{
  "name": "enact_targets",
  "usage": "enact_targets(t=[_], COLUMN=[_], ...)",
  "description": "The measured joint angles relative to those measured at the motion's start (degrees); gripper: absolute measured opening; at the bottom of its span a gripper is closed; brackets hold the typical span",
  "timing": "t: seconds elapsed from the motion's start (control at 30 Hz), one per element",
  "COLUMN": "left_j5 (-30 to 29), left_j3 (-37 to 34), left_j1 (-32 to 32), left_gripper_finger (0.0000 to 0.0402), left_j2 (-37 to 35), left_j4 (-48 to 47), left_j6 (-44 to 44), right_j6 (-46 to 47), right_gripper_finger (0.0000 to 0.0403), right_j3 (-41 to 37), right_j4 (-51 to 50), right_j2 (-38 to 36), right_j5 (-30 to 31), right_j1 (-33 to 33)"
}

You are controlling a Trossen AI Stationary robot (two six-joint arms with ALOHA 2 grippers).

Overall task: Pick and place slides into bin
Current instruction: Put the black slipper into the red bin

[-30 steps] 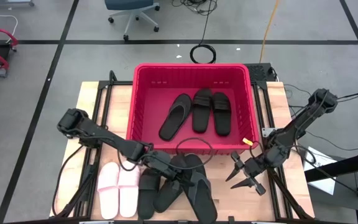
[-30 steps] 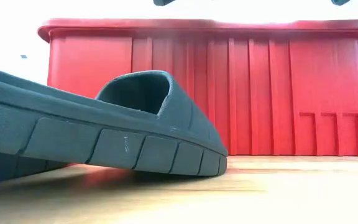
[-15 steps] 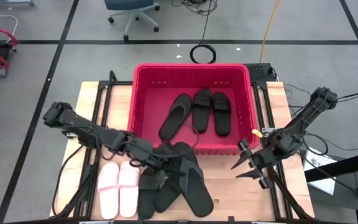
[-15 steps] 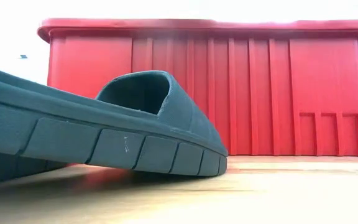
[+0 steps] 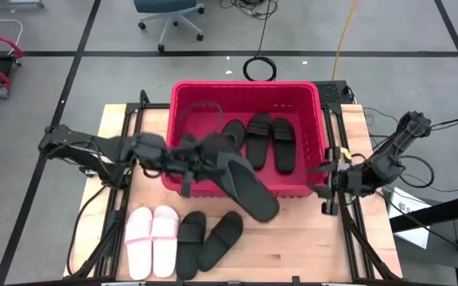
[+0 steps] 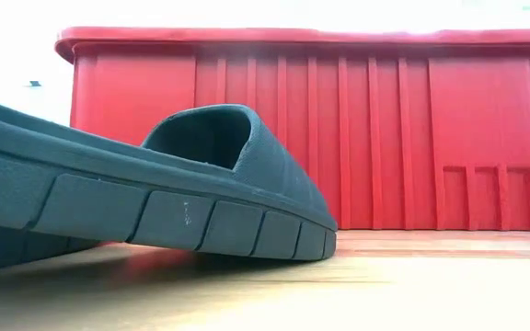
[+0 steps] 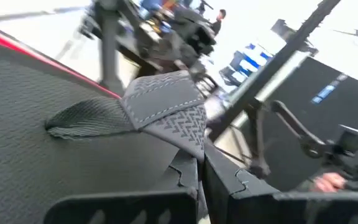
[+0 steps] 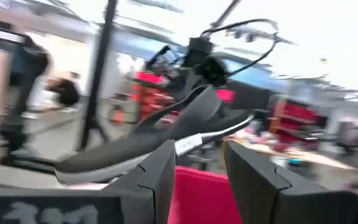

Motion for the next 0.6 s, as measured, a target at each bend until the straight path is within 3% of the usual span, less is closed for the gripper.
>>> enact_targets(t=[0.17, 0.33, 0.6], left_j5=[-0.2, 0.6, 9.6], left_j3=[0.0, 0.0, 0.0], left_j1=[6.1, 14.1, 29.6], left_gripper_finger=[0.0, 0.0, 0.0], left_j2=[-3.7, -6.7, -8.7], left_j4=[-2.8, -8.4, -14.8], left_j6=[3.2, 4.7, 7.8], right_j6=[-6.3, -6.7, -16.1], right_gripper_finger=[0.013, 0.013, 0.013], right_j3=[1.6, 4.4, 6.9], right_j4=[0.9, 0.9, 0.5], right_j2=[-1.8, -3.3, -4.5], right_j5=[3.5, 9.4, 9.6], right_j1=[-3.3, -8.1, -15.8])
